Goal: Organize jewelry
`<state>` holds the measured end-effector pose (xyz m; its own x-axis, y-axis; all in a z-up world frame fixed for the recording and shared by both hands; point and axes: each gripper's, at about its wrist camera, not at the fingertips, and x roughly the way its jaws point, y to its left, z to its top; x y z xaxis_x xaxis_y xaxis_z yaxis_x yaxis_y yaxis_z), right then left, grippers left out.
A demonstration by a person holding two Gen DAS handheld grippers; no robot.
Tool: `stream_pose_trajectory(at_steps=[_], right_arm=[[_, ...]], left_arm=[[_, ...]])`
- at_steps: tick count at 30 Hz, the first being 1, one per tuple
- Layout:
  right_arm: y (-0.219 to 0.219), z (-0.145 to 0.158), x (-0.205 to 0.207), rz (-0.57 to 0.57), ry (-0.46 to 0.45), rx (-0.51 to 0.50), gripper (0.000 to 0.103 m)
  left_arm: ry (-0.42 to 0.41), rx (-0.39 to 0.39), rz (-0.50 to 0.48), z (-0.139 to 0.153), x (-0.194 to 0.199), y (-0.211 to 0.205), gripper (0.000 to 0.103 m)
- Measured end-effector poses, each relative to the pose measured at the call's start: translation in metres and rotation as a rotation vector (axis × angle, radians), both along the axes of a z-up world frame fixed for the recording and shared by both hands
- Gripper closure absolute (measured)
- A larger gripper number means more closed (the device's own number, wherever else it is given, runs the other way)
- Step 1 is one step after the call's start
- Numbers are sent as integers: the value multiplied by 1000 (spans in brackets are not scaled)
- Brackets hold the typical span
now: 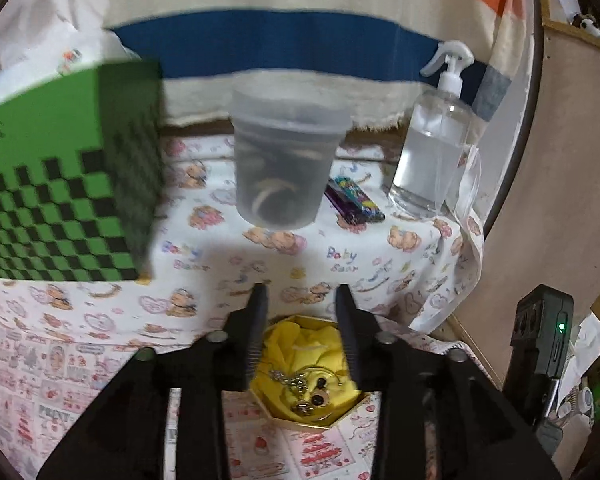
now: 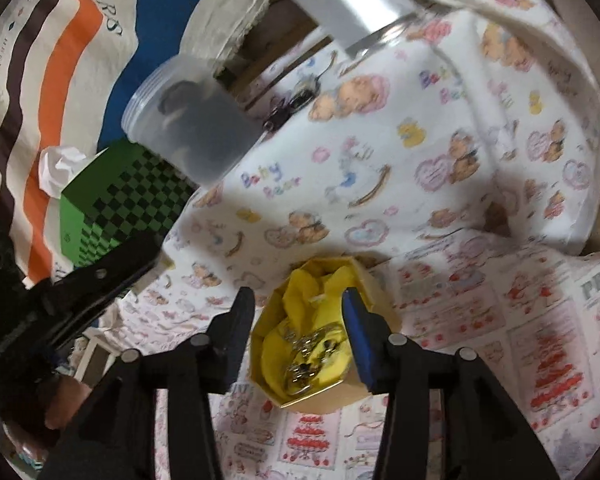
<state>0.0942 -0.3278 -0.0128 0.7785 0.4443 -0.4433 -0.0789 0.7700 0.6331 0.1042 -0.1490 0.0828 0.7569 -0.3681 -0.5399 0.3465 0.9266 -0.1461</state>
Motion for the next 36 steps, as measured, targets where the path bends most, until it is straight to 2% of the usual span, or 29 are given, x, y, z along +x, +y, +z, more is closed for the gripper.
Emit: stream_pose_trajectory(at_steps=[2,3,6,8,9,10,11,14,16,18,20,28,32,36], right_arm=[[-2,4,-4,-26,-10,-23,52],[-1,8,-6,-40,-19,-50,52],[2,20,-17,-56,-63,-131,44],[8,31,-25,-51,-107,-176,28],[9,35,-29,-40,-128,-173,22],[11,39,-34,-24,-155,-156,7],[12,42,-37,-17,-169,-152,0],[22,55,-48,-31,-217,-212,0],[34,66,-58,-36,-270,-288,0],[46,74,-68,-76,-323,-369,0],[51,78,-78,-115,-351,-407,0],[72,60,-95,-105,-360,-550,0],[67,45,-95,-150,-351,-542,0],[68,35,-91,-150,-335,-561,0]], left_arm=[[-44,19,29,7,-9,6,47],[-65,28,41,10,-14,10,44],[-121,39,64,19,-28,23,25],[-151,32,89,24,-37,36,10],[-162,24,102,25,-41,42,7],[-175,18,118,26,-46,49,4],[-191,18,134,27,-50,56,4],[-222,47,155,26,-63,71,3],[-258,76,166,25,-73,79,1],[-291,102,182,22,-84,88,1],[-314,123,200,17,-93,94,1],[-343,131,210,-17,-111,116,1],[-326,129,297,-43,-107,126,1],[-258,107,279,-61,-94,133,1]])
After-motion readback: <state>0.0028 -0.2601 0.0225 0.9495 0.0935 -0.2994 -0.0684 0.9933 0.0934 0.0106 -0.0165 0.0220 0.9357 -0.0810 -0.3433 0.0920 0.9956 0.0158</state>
